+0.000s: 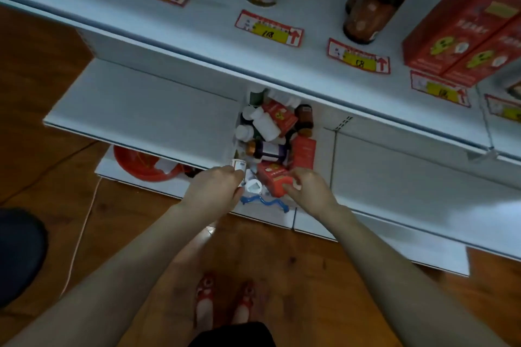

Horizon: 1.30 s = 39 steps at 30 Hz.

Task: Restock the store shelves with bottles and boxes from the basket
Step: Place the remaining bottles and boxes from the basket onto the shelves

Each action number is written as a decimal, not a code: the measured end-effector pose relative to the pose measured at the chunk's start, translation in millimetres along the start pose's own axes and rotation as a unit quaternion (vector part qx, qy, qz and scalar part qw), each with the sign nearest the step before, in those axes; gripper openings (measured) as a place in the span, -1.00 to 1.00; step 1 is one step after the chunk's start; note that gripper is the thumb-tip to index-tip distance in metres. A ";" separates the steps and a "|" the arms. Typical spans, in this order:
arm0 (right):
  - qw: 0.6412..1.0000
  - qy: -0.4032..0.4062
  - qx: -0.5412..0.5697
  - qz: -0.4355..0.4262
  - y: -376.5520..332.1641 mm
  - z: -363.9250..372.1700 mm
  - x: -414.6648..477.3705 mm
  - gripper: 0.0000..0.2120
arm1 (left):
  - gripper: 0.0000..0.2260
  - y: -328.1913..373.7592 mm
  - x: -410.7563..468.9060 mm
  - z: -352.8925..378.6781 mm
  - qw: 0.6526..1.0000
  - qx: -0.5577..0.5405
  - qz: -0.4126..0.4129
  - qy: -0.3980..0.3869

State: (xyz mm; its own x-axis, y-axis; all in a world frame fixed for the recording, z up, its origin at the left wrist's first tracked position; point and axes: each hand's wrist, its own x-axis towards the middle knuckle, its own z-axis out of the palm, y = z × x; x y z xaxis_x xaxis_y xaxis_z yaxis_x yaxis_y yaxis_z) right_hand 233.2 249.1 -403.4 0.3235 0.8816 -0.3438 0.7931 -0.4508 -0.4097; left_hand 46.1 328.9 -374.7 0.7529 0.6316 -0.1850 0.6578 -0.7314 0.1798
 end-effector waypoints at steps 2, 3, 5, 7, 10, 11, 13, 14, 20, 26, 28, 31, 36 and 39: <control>1.000 0.010 -0.001 0.014 7.4 11.7 10.1 -0.71 | -0.73 -6.3 18.4 19.6 1.000 -0.005 0.000 -0.007; 1.000 0.016 -0.002 0.016 10.3 16.4 15.4 -0.70 | -0.73 -10.3 27.5 27.5 1.000 -0.015 0.002 -0.003; 0.999 0.032 -0.005 0.017 15.4 24.2 25.9 -0.67 | -0.74 -18.3 47.6 42.4 0.999 -0.034 0.009 0.021; 0.999 0.046 -0.009 0.015 18.3 30.0 33.9 -0.65 | -0.73 -26.9 70.6 57.5 0.998 -0.052 0.011 0.038; 0.998 0.061 -0.028 -0.008 16.8 38.4 47.9 -0.66 | -0.74 -37.8 103.3 66.0 0.996 -0.055 0.036 0.057; 0.997 0.071 -0.036 -0.020 15.5 41.3 54.5 -0.66 | -0.74 -41.3 114.7 66.8 0.996 -0.053 0.044 0.059; 0.994 0.090 -0.043 -0.045 11.5 47.7 69.2 -0.64 | -0.67 -48.2 137.3 67.3 0.993 -0.049 0.042 0.095; 0.993 0.099 -0.042 -0.058 10.0 51.9 76.8 -0.64 | -0.62 -49.9 148.1 66.5 0.992 -0.042 0.038 0.114; 0.984 0.130 -0.092 -0.076 10.2 76.9 108.7 -0.61 | -0.48 -62.9 189.7 80.3 0.989 -0.035 0.114 0.085; 0.975 0.149 -0.157 -0.049 8.2 86.6 117.0 -0.52 | -0.84 -61.5 204.5 84.1 0.978 -0.085 0.116 0.153; 0.976 0.148 -0.148 -0.064 7.6 86.1 115.6 -0.55 | -0.80 -62.1 203.3 79.6 0.981 -0.066 0.119 0.141; 0.977 0.106 -0.155 -0.101 7.6 81.6 108.7 -0.50 | -0.66 -70.3 202.2 77.3 0.985 -0.028 0.138 0.100; 0.984 0.092 -0.095 -0.116 11.1 72.0 98.9 -0.47 | -0.61 -67.5 185.4 71.1 0.986 -0.129 0.071 0.079; 0.980 0.143 -0.019 -0.137 11.1 63.7 87.2 -0.46 | -0.60 -64.8 173.3 64.9 0.969 -0.212 0.038 0.124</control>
State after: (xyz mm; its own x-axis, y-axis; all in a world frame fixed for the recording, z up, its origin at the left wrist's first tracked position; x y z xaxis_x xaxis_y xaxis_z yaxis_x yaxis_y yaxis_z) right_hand 237.4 312.0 -491.7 0.2230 0.9744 0.0277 0.8873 -0.1911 -0.4197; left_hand 132.6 469.0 -481.1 0.7475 0.6603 0.0720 0.5106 -0.6406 0.5735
